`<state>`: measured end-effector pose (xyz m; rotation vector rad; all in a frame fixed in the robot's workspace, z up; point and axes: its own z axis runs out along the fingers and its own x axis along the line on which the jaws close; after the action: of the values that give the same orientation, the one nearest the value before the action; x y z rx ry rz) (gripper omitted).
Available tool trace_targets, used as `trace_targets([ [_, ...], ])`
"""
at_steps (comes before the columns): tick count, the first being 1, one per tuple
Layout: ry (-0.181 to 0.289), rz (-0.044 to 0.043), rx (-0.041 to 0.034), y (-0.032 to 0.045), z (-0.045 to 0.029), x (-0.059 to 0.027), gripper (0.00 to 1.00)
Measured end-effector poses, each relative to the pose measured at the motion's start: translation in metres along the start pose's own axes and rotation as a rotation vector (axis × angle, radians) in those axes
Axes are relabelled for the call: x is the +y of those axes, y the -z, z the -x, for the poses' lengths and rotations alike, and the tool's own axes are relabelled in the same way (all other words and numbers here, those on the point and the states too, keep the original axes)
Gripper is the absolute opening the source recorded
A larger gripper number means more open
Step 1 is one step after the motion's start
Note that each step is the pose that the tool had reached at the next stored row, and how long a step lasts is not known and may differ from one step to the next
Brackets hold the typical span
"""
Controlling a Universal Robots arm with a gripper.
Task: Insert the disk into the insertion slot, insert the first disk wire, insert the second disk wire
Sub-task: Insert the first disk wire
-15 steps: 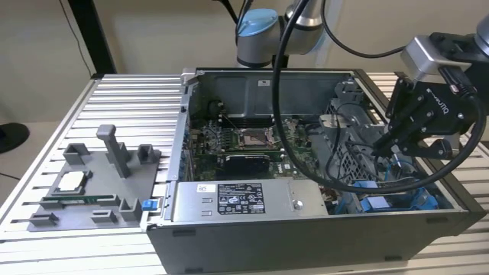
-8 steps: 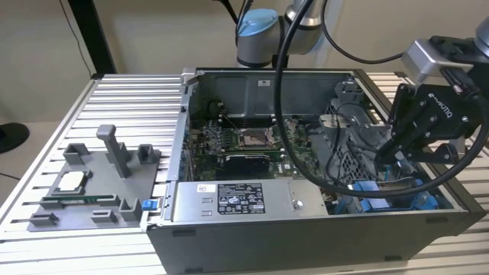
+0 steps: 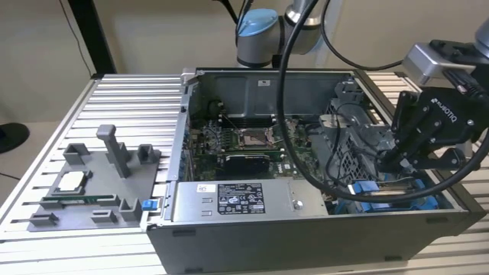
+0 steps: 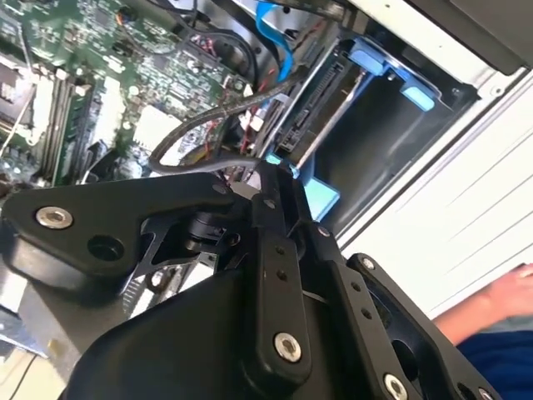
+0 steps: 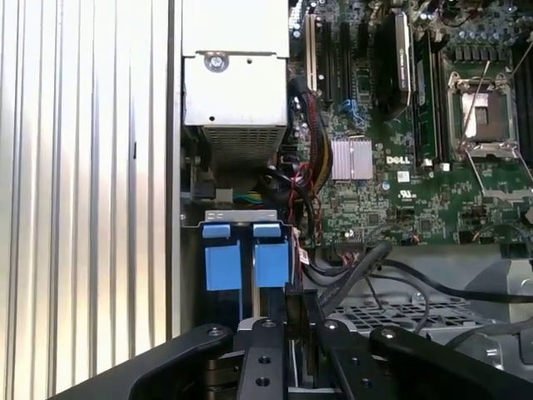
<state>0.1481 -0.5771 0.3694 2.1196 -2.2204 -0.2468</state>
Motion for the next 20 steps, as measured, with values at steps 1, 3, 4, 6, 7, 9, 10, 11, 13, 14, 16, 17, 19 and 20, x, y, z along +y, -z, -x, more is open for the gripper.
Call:
trace_targets([
  [1,-0.001,-0.0007,0.0082,-0.0002,0.0000,-0.0003,0.00],
  [3,-0.003,-0.0051,0.0216,-0.0009,-0.0001,-0.0013,0.00],
  [4,-0.003,-0.0123,0.0245,-0.0012,-0.0001,-0.0017,0.00],
  [6,-0.002,-0.0348,0.0266,-0.0015,0.0000,-0.0024,0.00],
  [7,-0.001,-0.0486,0.0261,-0.0017,0.0000,-0.0027,0.00],
  [9,0.001,-0.0779,0.0249,-0.0018,-0.0001,-0.0029,0.00],
  [10,0.002,-0.0920,0.0244,-0.0020,-0.0001,-0.0030,0.00],
  [11,0.003,-0.1033,0.0238,-0.0022,-0.0001,-0.0030,0.00],
  [13,0.007,-0.1258,0.0232,-0.0028,-0.0002,-0.0031,0.00],
  [14,0.010,-0.1364,0.0229,-0.0032,-0.0002,-0.0032,0.00],
  [16,0.012,-0.1475,0.0233,-0.0044,-0.0002,-0.0034,0.00],
  [17,0.012,-0.1481,0.0234,-0.0045,-0.0002,-0.0035,0.00],
  [19,0.012,-0.1482,0.0236,-0.0045,-0.0002,-0.0035,0.00],
  [20,0.012,-0.1482,0.0236,-0.0046,-0.0002,-0.0035,0.00],
])
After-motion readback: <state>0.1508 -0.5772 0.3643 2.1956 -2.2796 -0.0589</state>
